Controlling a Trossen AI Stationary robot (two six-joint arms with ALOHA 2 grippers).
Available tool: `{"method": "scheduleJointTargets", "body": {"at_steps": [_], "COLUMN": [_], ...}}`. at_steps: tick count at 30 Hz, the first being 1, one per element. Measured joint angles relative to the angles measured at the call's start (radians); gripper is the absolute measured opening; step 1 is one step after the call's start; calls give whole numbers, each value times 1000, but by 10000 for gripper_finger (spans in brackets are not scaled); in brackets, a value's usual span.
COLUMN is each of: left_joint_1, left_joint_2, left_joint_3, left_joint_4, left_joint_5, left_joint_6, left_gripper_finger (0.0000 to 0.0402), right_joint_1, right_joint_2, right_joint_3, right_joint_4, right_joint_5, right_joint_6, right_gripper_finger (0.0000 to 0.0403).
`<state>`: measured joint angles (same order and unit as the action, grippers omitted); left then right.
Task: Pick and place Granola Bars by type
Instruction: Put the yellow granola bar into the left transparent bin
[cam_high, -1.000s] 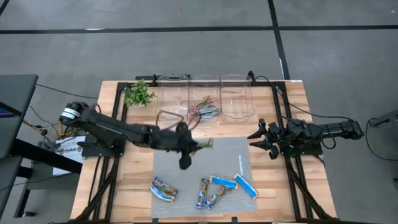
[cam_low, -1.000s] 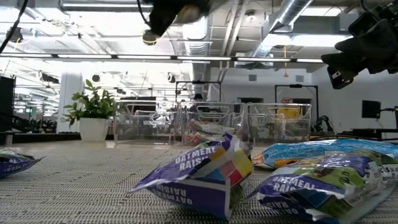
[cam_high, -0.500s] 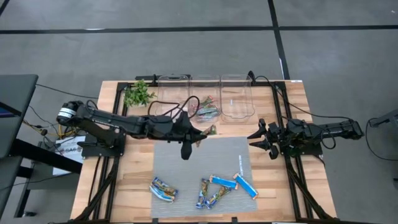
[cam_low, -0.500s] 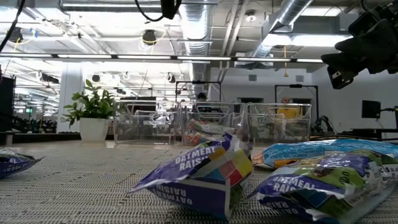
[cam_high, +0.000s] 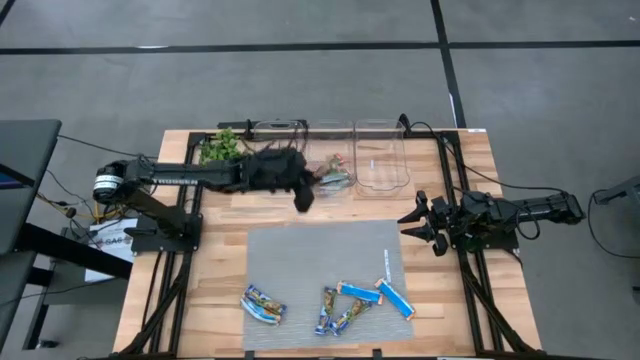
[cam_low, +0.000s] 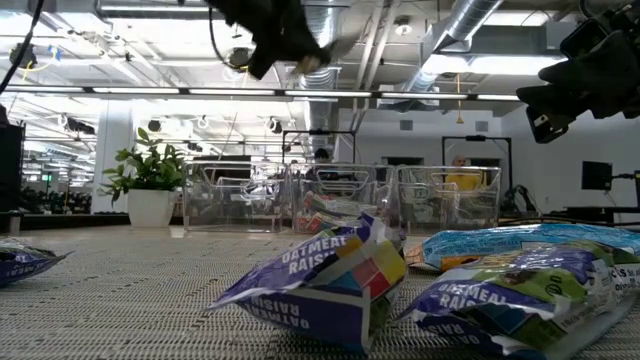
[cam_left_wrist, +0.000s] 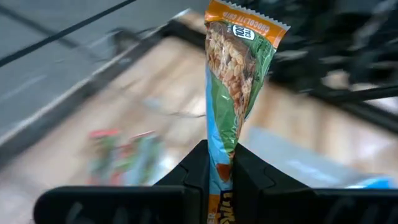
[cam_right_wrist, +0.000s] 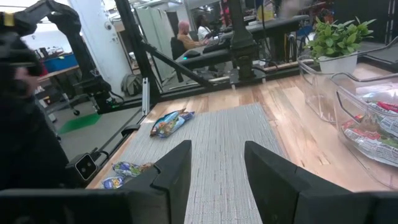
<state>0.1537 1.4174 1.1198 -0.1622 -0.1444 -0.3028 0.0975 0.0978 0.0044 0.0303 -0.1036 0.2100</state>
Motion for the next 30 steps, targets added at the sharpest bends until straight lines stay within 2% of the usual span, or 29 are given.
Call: {"method": "scheduleJointTargets", "body": {"at_steps": [8, 14, 19, 30], "left_joint_1": [242, 367, 415, 423], "left_joint_2": [0, 0, 0, 27], "left_joint_3": [0, 0, -1, -12], "left_joint_4": [-181, -284, -314, -443], "left_joint_5": [-2, -2, -2, 19], "left_joint_6": [60, 139, 196, 347], "left_gripper_finger": [34, 34, 34, 34], "right_joint_1": [0, 0, 0, 0], "right_joint_2": [0, 0, 0, 0], "right_joint_3": [0, 0, 0, 0], "right_joint_4": [0, 0, 0, 0], "right_joint_5": [0, 0, 0, 0], "right_joint_6": [0, 0, 0, 0], "right_gripper_finger": [141, 143, 141, 141]}}
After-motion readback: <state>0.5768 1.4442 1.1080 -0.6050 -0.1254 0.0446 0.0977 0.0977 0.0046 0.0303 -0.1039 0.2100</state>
